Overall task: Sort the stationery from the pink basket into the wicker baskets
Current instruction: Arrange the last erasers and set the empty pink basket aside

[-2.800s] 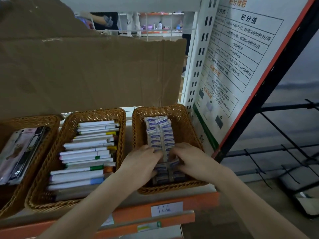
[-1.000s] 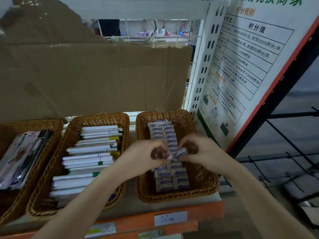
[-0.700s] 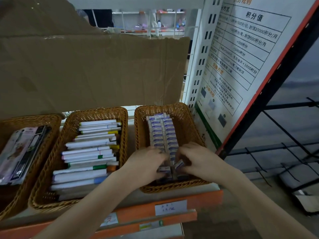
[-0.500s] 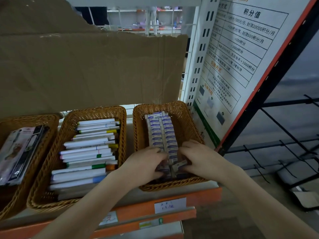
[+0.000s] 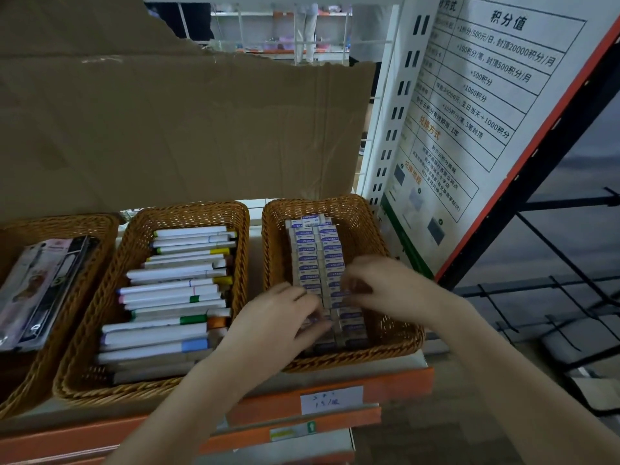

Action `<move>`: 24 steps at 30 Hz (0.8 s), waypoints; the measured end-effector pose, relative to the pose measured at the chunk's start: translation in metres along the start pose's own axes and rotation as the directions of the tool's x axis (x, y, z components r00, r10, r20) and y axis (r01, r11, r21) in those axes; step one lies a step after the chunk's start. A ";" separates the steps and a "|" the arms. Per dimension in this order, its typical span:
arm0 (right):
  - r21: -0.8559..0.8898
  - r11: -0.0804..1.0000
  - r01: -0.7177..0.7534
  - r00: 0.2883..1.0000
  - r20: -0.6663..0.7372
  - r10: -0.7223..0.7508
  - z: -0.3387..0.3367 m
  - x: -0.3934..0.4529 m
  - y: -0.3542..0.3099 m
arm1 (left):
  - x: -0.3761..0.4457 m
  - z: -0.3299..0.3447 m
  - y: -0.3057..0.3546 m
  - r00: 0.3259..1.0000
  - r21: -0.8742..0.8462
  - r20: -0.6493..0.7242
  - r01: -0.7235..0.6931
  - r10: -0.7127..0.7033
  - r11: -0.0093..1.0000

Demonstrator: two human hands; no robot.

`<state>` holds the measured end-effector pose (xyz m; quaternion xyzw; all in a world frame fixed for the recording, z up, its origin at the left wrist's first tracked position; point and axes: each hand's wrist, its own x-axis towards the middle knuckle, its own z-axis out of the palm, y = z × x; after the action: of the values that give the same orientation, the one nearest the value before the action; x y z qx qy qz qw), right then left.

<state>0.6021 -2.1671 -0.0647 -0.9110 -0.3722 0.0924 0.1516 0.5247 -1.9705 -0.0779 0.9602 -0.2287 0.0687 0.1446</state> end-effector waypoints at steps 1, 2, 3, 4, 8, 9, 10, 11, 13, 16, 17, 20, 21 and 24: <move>-0.012 1.000 -0.017 0.999 -0.039 0.016 -0.005 0.010 0.003 | -0.007 0.001 0.005 0.998 0.002 -0.061 -0.005 0.005 1.000; -0.022 0.999 -0.039 0.996 -0.081 0.037 -0.010 0.023 0.007 | -0.014 0.004 0.011 0.996 -0.002 -0.094 -0.007 0.006 1.000; -0.025 0.998 -0.063 0.991 -0.118 0.059 -0.012 0.036 0.010 | -0.020 0.008 0.016 0.995 -0.002 -0.102 -0.007 0.007 1.000; -0.029 0.997 -0.078 0.986 -0.151 0.073 -0.014 0.052 0.014 | -0.026 0.013 0.021 0.995 0.003 -0.097 -0.011 0.011 1.000; -0.117 0.988 -0.098 0.967 -0.247 0.066 -0.010 0.104 0.026 | -0.039 0.026 0.026 0.996 0.043 -0.077 -0.050 0.054 0.998; -0.147 0.984 -0.103 0.966 -0.249 0.064 -0.008 0.113 0.028 | -0.039 0.027 0.025 0.994 0.057 -0.092 -0.057 0.062 0.997; -0.182 0.978 -0.100 0.970 -0.238 0.055 -0.005 0.121 0.030 | -0.040 0.029 0.024 0.991 0.069 -0.112 -0.067 0.074 0.995; -0.221 0.971 -0.093 0.975 -0.220 0.044 -0.003 0.127 0.030 | -0.040 0.030 0.024 0.988 0.078 -0.126 -0.075 0.085 0.994; -0.287 0.954 -0.087 0.980 -0.195 0.031 0.001 0.136 0.031 | -0.042 0.033 0.023 0.987 0.092 -0.134 -0.081 0.093 0.992; -0.326 0.941 -0.086 0.982 -0.188 0.025 0.001 0.144 0.031 | -0.043 0.036 0.022 0.986 0.102 -0.141 -0.075 0.090 0.992; -0.317 0.945 -0.077 0.982 -0.186 0.018 -0.002 0.143 0.029 | -0.043 0.036 0.023 0.986 0.102 -0.142 -0.073 0.087 0.992; -0.157 0.987 -0.040 0.975 -0.221 0.005 -0.014 0.128 0.018 | -0.042 0.037 0.023 0.987 0.102 -0.139 -0.072 0.086 0.992; -0.068 0.997 -0.027 0.971 -0.237 0.010 -0.017 0.117 0.013 | -0.043 0.037 0.022 0.987 0.105 -0.133 -0.072 0.085 0.992; 0.216 0.975 -0.050 0.972 -0.215 0.097 -0.024 0.068 -0.003 | -0.044 0.038 0.021 0.989 0.114 -0.121 -0.070 0.084 0.991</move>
<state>0.6551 -2.1218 -0.0453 -0.9078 -0.3069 0.0331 0.2840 0.4789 -1.9822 -0.1176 0.9509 -0.2519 0.1469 0.1032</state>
